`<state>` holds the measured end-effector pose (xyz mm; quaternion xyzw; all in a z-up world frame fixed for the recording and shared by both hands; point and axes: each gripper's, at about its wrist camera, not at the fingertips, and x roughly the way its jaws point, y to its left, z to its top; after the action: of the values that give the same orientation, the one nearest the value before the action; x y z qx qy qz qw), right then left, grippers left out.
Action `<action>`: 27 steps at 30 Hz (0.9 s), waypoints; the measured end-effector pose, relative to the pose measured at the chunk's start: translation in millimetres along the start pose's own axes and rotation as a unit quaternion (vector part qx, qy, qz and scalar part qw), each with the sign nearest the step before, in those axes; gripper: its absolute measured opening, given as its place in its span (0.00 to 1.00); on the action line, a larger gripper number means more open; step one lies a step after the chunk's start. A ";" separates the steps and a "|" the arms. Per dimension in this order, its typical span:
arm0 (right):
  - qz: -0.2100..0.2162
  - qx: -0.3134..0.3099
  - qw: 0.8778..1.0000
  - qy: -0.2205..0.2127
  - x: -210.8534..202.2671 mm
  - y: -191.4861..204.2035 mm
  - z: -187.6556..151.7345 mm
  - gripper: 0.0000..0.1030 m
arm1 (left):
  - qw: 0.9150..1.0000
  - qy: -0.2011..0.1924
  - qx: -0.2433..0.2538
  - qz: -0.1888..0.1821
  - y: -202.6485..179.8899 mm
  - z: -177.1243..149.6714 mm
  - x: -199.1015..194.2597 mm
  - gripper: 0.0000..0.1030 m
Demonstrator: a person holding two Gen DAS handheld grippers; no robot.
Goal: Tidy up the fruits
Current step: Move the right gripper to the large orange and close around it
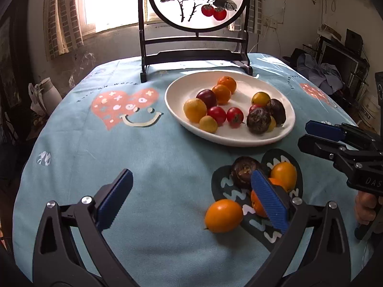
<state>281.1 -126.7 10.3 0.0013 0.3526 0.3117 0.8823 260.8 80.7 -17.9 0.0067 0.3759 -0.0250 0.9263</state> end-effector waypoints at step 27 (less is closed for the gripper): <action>0.043 0.048 0.994 0.093 35.5 -9.7 -23.7 0.48 | 1.000 -0.004 -0.024 0.016 10.4 -2.4 -2.9 0.98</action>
<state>291.4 -120.1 -31.7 0.0297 0.4475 0.3305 0.8304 257.6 91.2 -17.7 -0.0092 0.3727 -0.0011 0.9279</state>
